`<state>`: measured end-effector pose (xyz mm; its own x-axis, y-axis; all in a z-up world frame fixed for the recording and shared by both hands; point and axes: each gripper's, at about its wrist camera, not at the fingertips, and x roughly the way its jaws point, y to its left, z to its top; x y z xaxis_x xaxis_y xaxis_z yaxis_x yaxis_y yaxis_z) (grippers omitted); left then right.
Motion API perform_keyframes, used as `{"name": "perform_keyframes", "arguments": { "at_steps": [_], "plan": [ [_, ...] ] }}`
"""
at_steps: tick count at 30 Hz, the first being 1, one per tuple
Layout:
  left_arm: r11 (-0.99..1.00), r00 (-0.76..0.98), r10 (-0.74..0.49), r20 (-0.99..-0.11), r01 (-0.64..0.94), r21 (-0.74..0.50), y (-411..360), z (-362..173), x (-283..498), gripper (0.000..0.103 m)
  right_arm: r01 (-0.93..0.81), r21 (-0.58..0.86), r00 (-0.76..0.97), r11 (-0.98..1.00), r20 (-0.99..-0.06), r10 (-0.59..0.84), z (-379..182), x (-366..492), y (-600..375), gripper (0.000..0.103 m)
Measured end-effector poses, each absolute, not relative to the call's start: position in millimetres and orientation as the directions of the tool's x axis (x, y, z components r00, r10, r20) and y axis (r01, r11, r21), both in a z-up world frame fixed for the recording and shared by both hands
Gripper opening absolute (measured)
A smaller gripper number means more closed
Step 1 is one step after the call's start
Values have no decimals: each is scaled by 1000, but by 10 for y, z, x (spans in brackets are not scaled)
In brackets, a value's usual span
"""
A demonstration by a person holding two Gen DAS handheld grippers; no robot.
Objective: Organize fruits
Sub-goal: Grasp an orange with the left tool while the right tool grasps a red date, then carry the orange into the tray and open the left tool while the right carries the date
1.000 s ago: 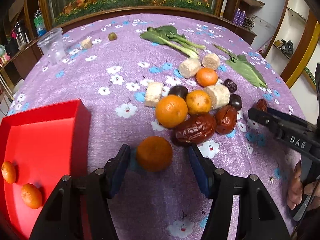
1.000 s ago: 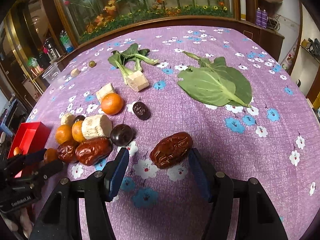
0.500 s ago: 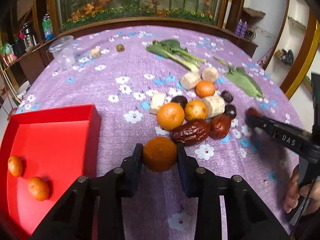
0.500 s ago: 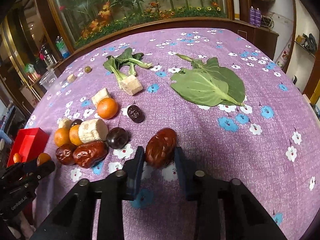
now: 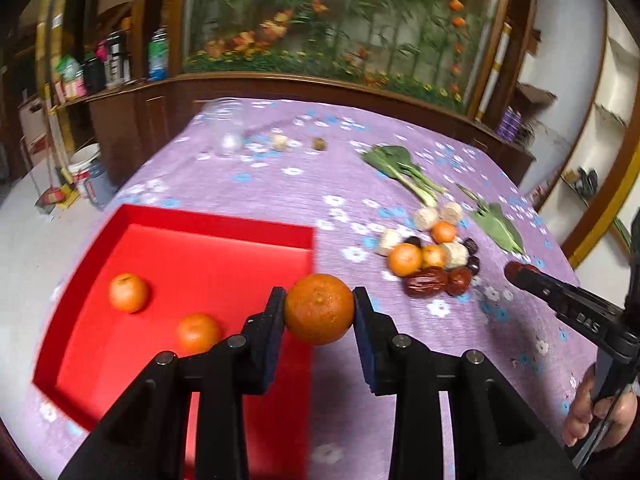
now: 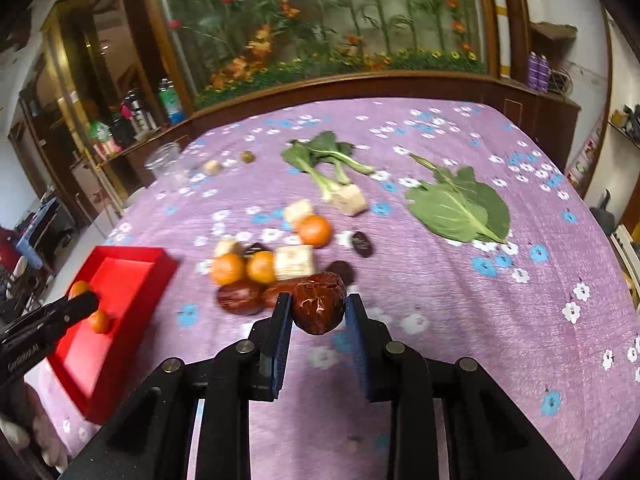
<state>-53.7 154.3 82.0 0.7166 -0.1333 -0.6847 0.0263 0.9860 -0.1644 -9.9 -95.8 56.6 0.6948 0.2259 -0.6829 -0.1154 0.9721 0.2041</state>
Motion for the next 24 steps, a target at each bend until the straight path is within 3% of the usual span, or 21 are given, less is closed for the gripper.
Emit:
{"name": "perform_keyframes", "arguments": {
  "at_steps": [8,12,17,24],
  "plan": [
    [976,719,-25,-695,-132,-171,2190,708,-726,32,-296,214,652,931,-667,361,749,-270,-181,28],
    [966,702,33,-712,-204,-156,2465,596,-746,32,-397,243,582,885,-680,447,702,-269,330,20],
    [954,680,44,-732,-247,-172,2694,461,-728,32,-479,243,507,843,-708,492,542,-238,867,16],
    [952,661,49,-749,-257,-165,2772,308,-666,32,-510,275,448,815,-724,524,399,-280,860,16]
  ]
}}
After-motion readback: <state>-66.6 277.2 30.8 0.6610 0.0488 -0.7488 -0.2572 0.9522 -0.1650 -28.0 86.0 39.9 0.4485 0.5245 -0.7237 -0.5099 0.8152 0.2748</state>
